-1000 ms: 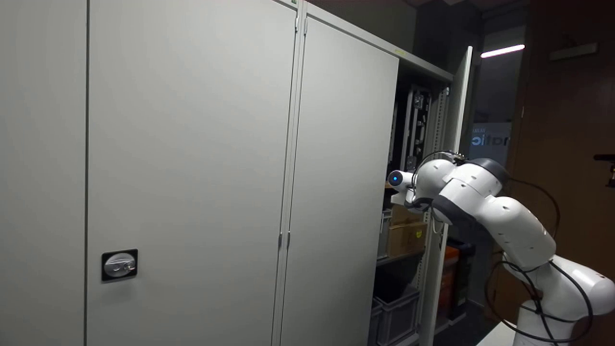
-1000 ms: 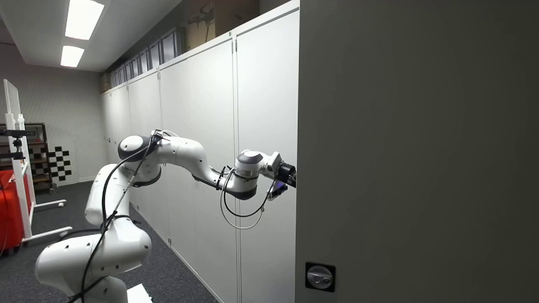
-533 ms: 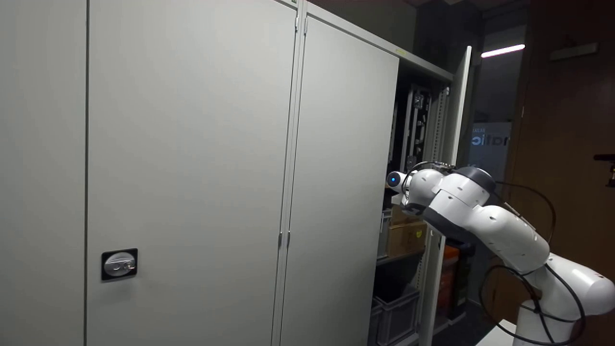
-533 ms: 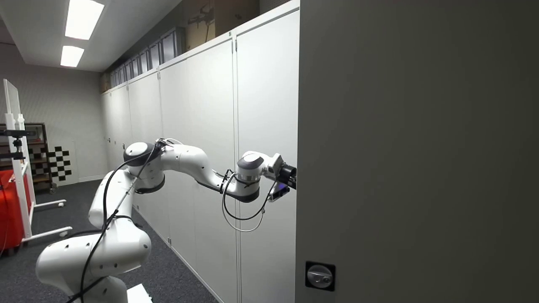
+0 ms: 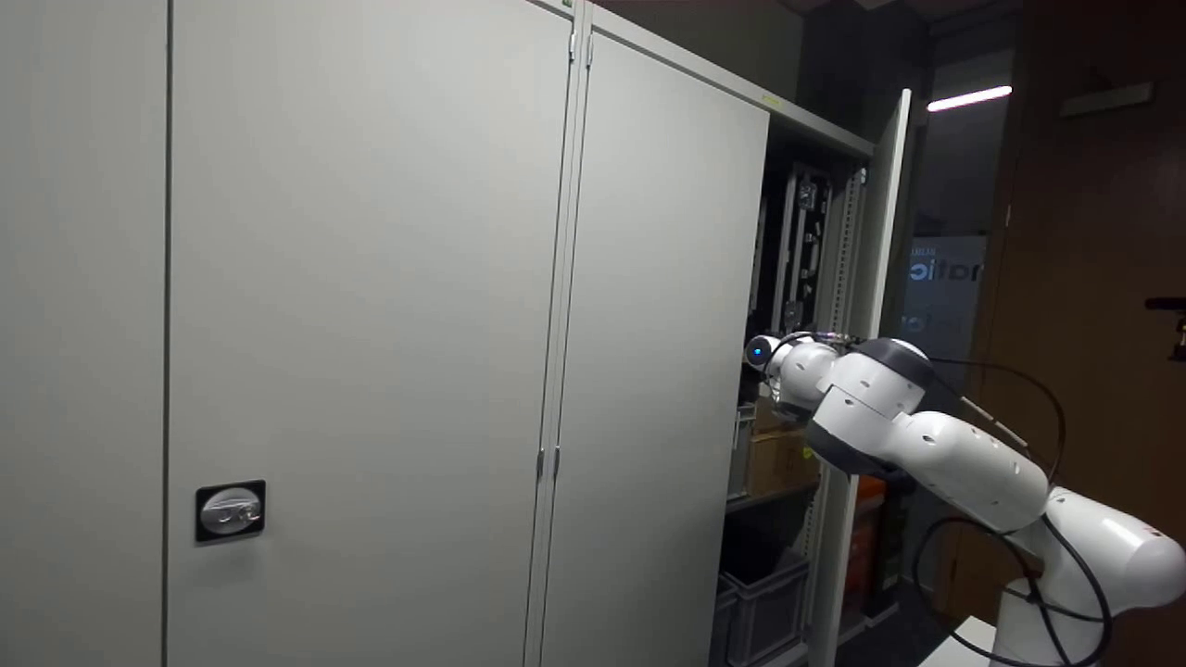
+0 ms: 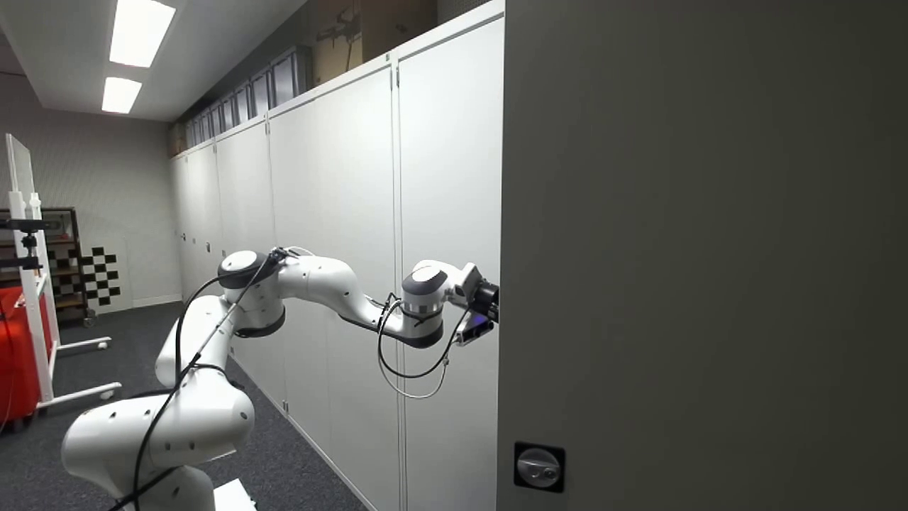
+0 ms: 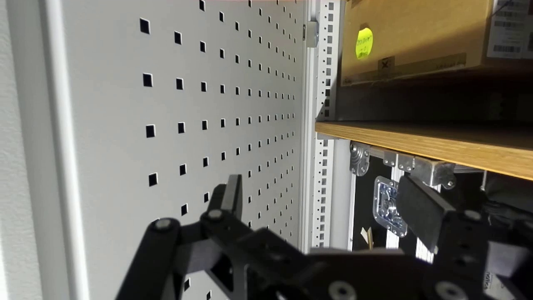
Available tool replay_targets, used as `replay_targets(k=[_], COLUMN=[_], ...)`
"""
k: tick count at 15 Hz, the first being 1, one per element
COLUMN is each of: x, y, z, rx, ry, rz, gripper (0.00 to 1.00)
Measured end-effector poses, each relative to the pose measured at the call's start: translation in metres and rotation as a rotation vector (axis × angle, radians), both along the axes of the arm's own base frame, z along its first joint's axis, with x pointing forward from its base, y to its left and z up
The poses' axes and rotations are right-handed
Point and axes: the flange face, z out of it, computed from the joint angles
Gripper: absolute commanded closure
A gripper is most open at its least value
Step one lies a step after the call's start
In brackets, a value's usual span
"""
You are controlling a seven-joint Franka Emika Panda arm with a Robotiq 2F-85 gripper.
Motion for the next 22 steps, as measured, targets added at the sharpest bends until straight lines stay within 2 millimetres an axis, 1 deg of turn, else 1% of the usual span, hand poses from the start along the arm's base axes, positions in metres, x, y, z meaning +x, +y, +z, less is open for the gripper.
replay_targets(k=[5, 6, 7, 9, 10, 14, 18, 19, 22], x=[-0.004, -0.004, -0.005, -0.006, -0.007, -0.01, -0.014, -0.015, -0.019], y=[-0.009, -0.011, -0.013, -0.017, -0.018, -0.026, -0.034, -0.035, -0.039], z=[-0.004, -0.005, -0.006, -0.006, -0.006, -0.007, -0.008, -0.008, -0.009], rx=[-0.012, -0.016, -0.018, -0.027, -0.032, -0.036, -0.033, -0.031, -0.026], ry=[0.014, 0.016, 0.018, 0.022, 0.025, 0.045, 0.061, 0.066, 0.077], rz=[-0.051, -0.059, -0.066, -0.079, -0.083, -0.099, -0.129, -0.139, -0.169], gripper=[0.0, 0.03, 0.26, 0.31, 0.37, 0.68, 0.97, 1.0, 1.0])
